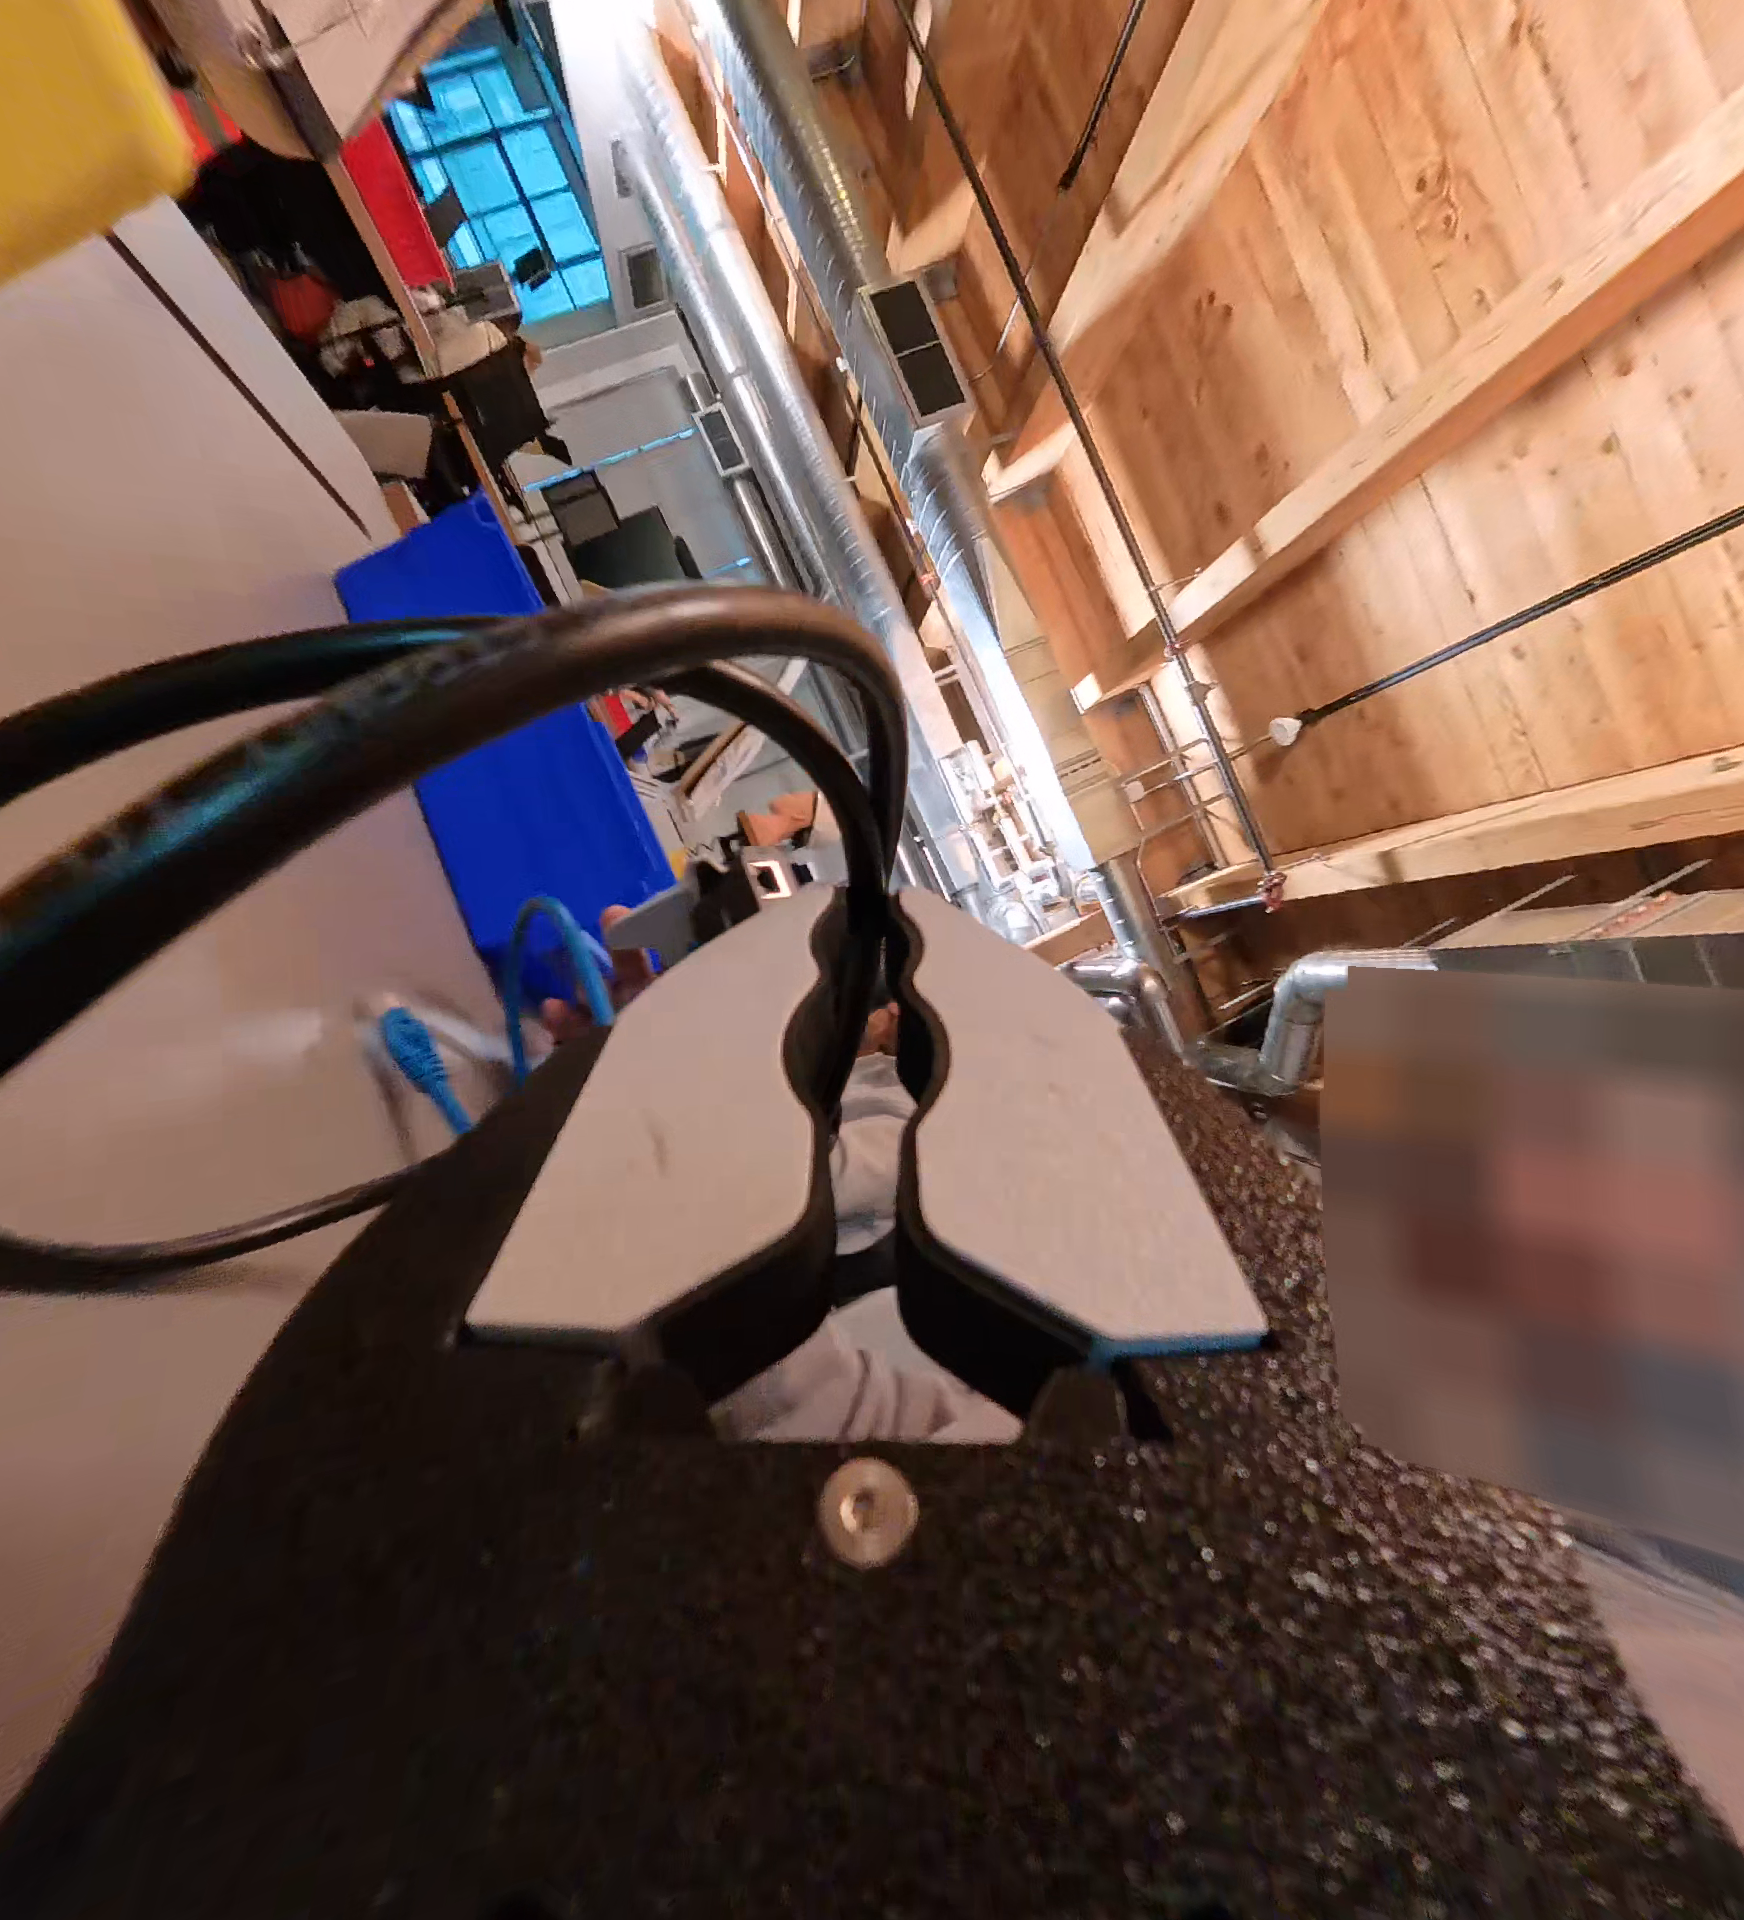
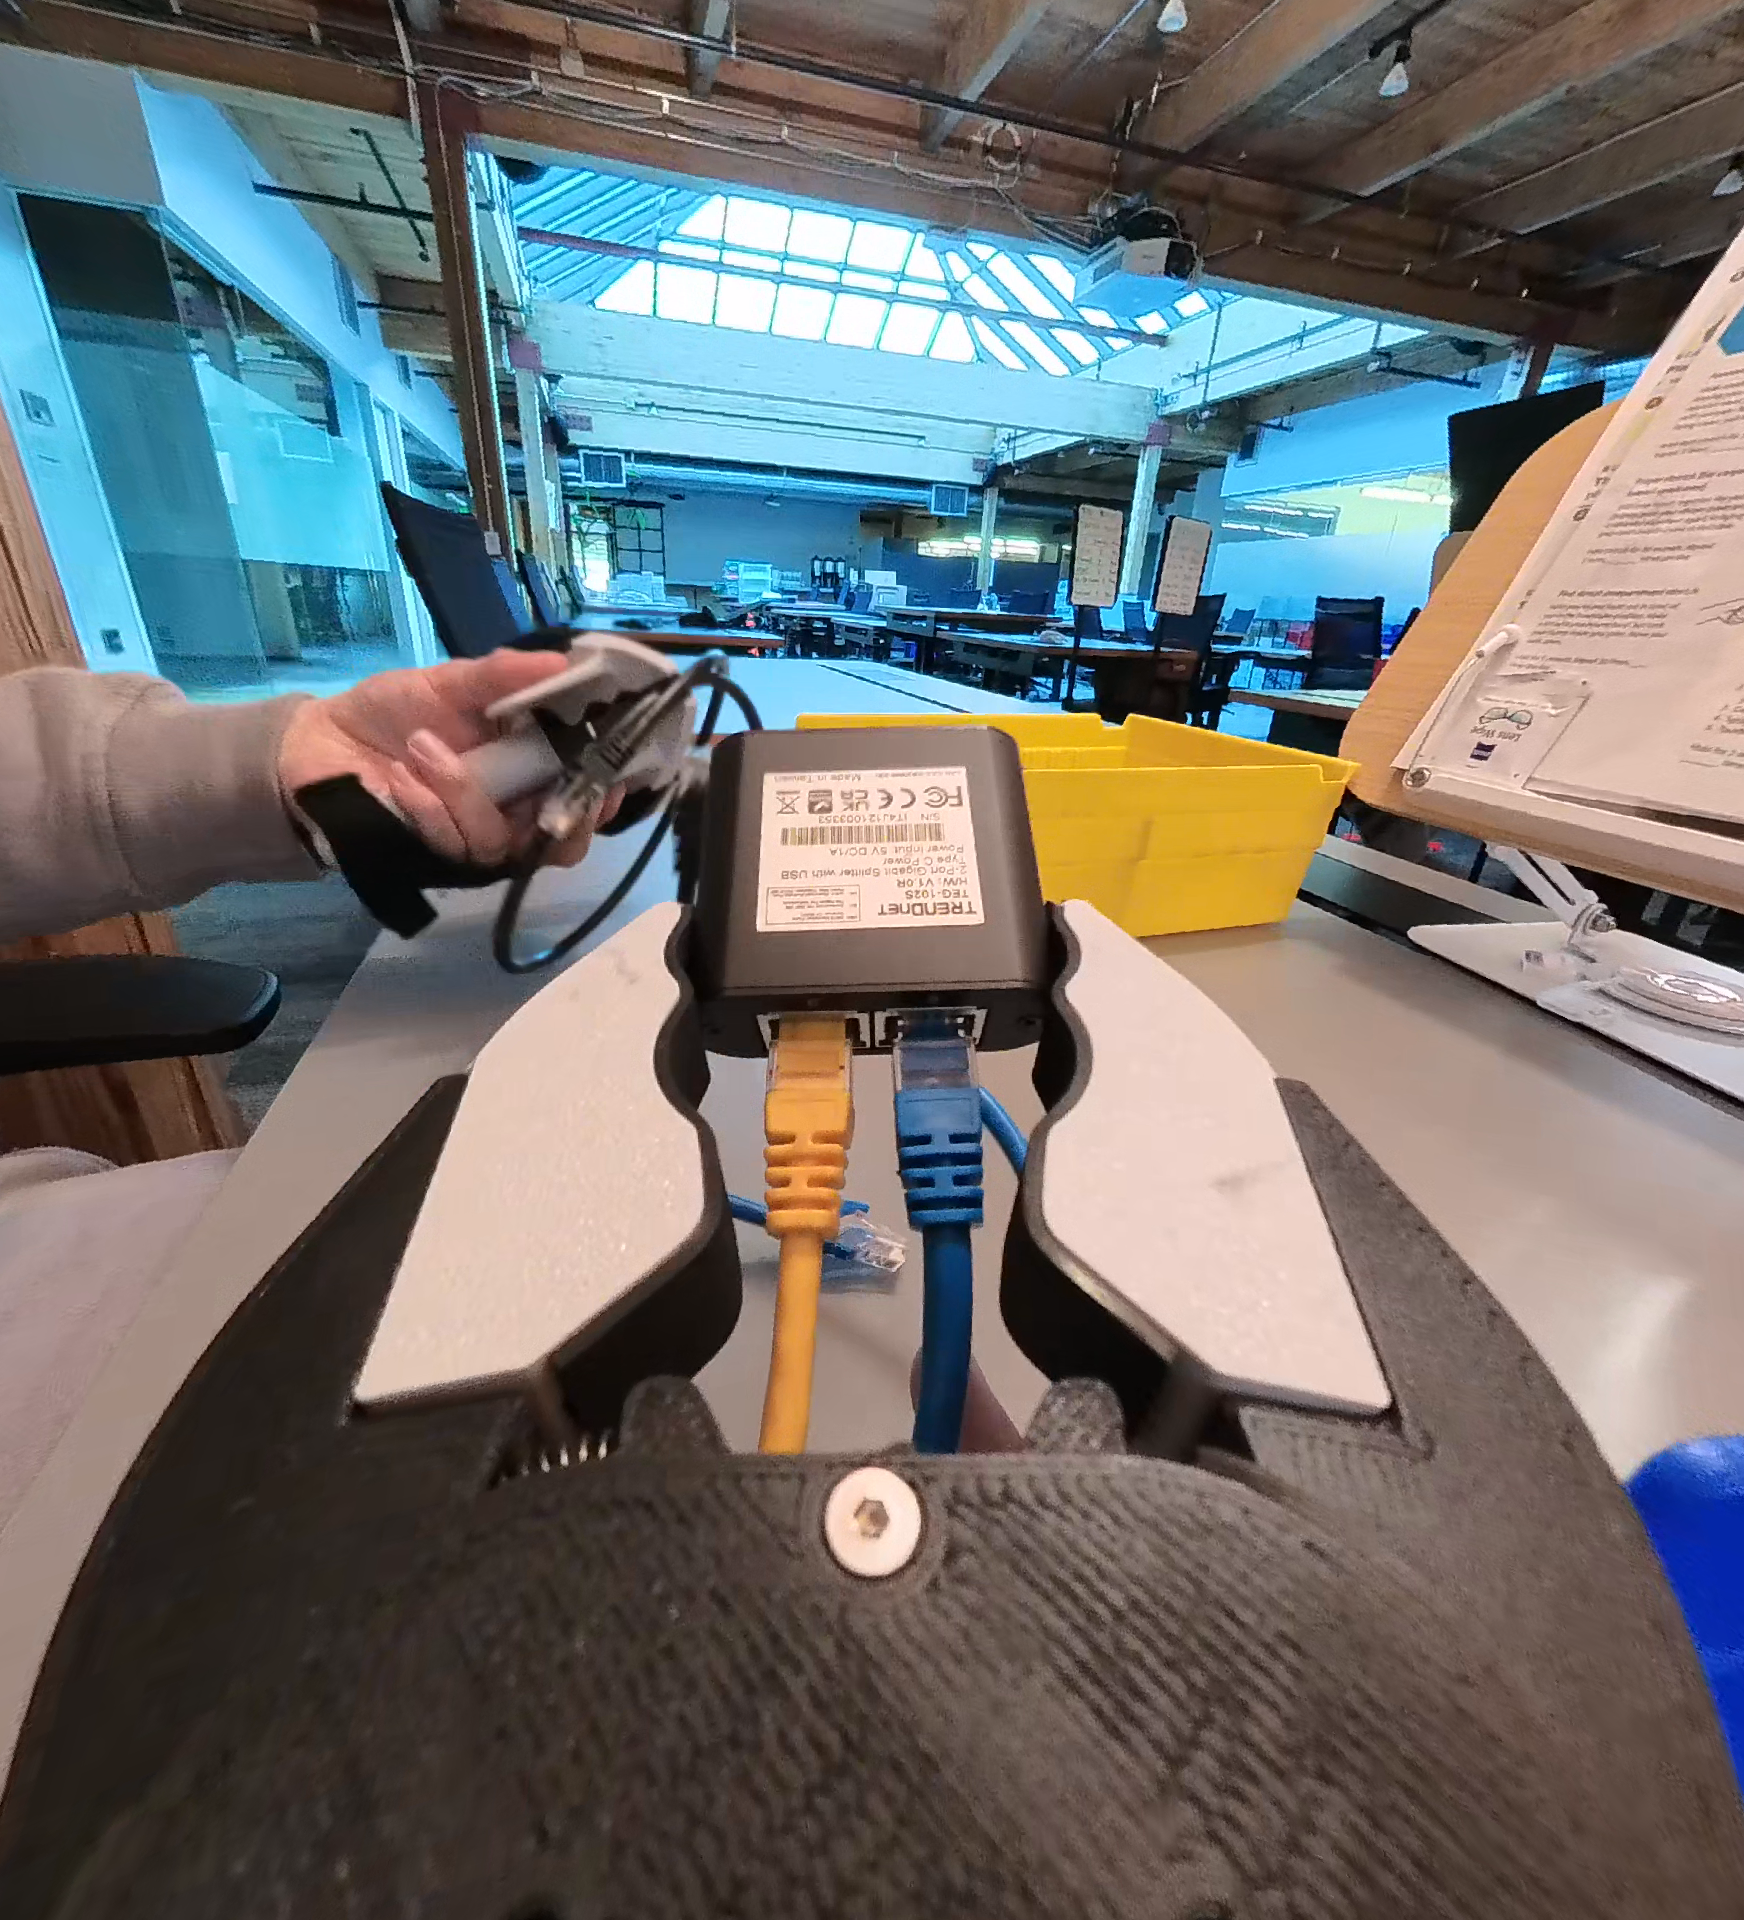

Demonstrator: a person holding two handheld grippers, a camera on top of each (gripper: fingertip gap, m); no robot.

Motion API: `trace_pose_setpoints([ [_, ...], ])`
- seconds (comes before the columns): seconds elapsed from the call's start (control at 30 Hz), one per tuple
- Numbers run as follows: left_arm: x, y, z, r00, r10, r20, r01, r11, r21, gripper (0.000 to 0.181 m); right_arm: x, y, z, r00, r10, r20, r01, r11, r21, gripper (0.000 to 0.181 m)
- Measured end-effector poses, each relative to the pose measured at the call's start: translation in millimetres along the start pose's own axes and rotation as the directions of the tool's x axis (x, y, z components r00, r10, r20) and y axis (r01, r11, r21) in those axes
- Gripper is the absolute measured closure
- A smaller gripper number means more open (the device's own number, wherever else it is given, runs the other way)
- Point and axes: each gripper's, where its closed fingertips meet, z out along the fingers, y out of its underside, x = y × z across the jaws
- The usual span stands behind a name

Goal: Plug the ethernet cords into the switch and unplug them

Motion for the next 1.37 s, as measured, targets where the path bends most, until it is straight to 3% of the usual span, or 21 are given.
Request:
trace_pose_setpoints([
  [0.23,-25.1,-15.8,-31.8,0.987,0.141,0.080,-0.148,0.985,0.089,0.176,-2.0,1.4,1.3,1.000,-0.008,0.010,0.008,1.000,-0.013,0.119],
  [0.3,-19.3,-11.2,-32.1,0.962,0.265,0.071,-0.269,0.962,0.054,0.176,-2.0,1.5,1.3,1.000,-0.007,0.011,0.008,1.000,-0.013,0.119],
  [0.4,-4.0,1.8,-17.4,0.860,0.509,0.045,-0.508,0.861,-0.033,0.176,-1.6,2.1,1.8,1.000,-0.003,0.012,0.003,1.000,-0.017,0.119],
  [0.5,6.0,11.9,4.2,0.666,0.745,0.027,-0.740,0.665,-0.101,0.176,-1.8,2.3,2.0,1.000,-0.004,0.013,0.005,1.000,-0.019,0.119],
  [0.57,2.9,30.8,14.0,0.457,0.888,-0.055,-0.878,0.441,-0.184,0.176,-2.1,2.1,1.8,1.000,-0.006,0.013,0.006,1.000,-0.017,0.119],
  [0.63,-19.6,49.5,10.6,0.265,0.953,-0.144,-0.925,0.209,-0.316,0.176,-2.4,1.9,1.5,1.000,-0.012,0.011,0.012,1.000,-0.015,0.119],
  [0.7,-37.8,62.6,-0.2,0.212,0.955,-0.208,-0.911,0.117,-0.395,0.176,-3.0,1.6,1.2,1.000,-0.017,0.012,0.017,1.000,-0.011,0.119],
  [0.8,-41.1,61.5,-15.3,0.194,0.960,-0.200,-0.895,0.090,-0.437,0.174,-3.3,1.5,1.1,1.000,-0.014,0.017,0.015,1.000,-0.011,0.119],
  [0.9,-63.9,57.1,-48.8,0.234,0.959,-0.159,-0.758,0.077,-0.648,0.173,-4.9,2.8,2.2,0.999,-0.023,0.023,0.023,1.000,-0.021,0.119],
  [0.93,-69.2,58.6,-61.9,0.273,0.951,-0.146,-0.702,0.093,-0.706,0.168,-5.7,3.4,2.7,0.999,-0.027,0.025,0.027,0.999,-0.025,0.119],
  [1.0,-80.5,55.5,-90.0,0.319,0.945,-0.073,-0.573,0.131,-0.809,0.139,-6.8,4.9,3.9,0.999,-0.033,0.030,0.034,0.999,-0.036,0.119],
  [1.03,-84.4,49.6,-103.8,0.308,0.951,-0.030,-0.520,0.142,-0.842,0.138,-7.3,5.5,4.4,0.999,-0.035,0.031,0.037,0.998,-0.041,0.119],
  [1.1,-85.7,25.4,-122.8,0.215,0.972,0.093,-0.489,0.189,-0.852,0.142,-7.7,6.4,5.1,0.999,-0.037,0.033,0.039,0.998,-0.048,0.119],
  [1.23,-82.4,3.1,-162.7,0.203,0.927,0.315,-0.393,0.372,-0.841,0.136,-8.0,6.9,5.4,0.999,-0.037,0.036,0.038,0.998,-0.051,0.119],
  [1.37,-85.5,-21.0,-224.0,0.055,0.879,0.474,-0.235,0.473,-0.849,0.137,-9.0,7.8,5.9,0.998,-0.044,0.038,0.046,0.997,-0.057,0.119],
])
